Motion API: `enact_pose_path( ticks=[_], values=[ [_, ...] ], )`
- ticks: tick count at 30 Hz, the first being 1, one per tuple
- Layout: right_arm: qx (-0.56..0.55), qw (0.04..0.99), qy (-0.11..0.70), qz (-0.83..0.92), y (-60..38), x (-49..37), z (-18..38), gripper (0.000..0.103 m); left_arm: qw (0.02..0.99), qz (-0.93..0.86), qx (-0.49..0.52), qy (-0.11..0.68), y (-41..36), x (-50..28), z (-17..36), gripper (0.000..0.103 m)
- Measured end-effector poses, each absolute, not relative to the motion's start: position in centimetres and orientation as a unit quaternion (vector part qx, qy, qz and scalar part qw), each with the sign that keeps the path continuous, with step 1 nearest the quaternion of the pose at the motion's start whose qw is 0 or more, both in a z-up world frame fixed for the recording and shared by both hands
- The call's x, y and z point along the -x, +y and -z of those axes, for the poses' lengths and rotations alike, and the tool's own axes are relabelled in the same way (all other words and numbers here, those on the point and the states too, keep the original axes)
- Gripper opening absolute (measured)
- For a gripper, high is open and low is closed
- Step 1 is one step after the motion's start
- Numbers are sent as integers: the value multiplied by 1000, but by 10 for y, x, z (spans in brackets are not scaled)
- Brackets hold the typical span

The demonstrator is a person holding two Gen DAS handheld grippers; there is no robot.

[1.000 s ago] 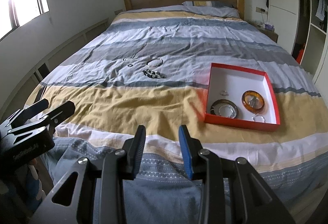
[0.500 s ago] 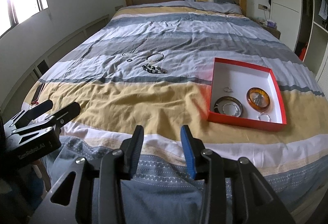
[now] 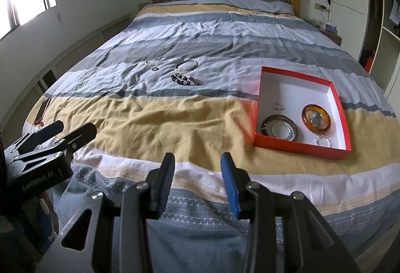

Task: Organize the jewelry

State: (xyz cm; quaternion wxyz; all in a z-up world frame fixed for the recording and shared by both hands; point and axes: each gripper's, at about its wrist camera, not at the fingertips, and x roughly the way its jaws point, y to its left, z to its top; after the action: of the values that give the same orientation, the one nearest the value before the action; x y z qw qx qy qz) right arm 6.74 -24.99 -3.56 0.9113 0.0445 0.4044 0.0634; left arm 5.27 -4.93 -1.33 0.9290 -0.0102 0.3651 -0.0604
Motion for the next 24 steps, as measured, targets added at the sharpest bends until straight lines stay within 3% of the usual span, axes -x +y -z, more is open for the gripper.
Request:
enact_pose_path(
  ticks=[24],
  values=[
    [-27, 898, 432, -78, -232, -133, 61, 40, 902, 37, 7, 430, -18, -112, 63, 91]
  ],
)
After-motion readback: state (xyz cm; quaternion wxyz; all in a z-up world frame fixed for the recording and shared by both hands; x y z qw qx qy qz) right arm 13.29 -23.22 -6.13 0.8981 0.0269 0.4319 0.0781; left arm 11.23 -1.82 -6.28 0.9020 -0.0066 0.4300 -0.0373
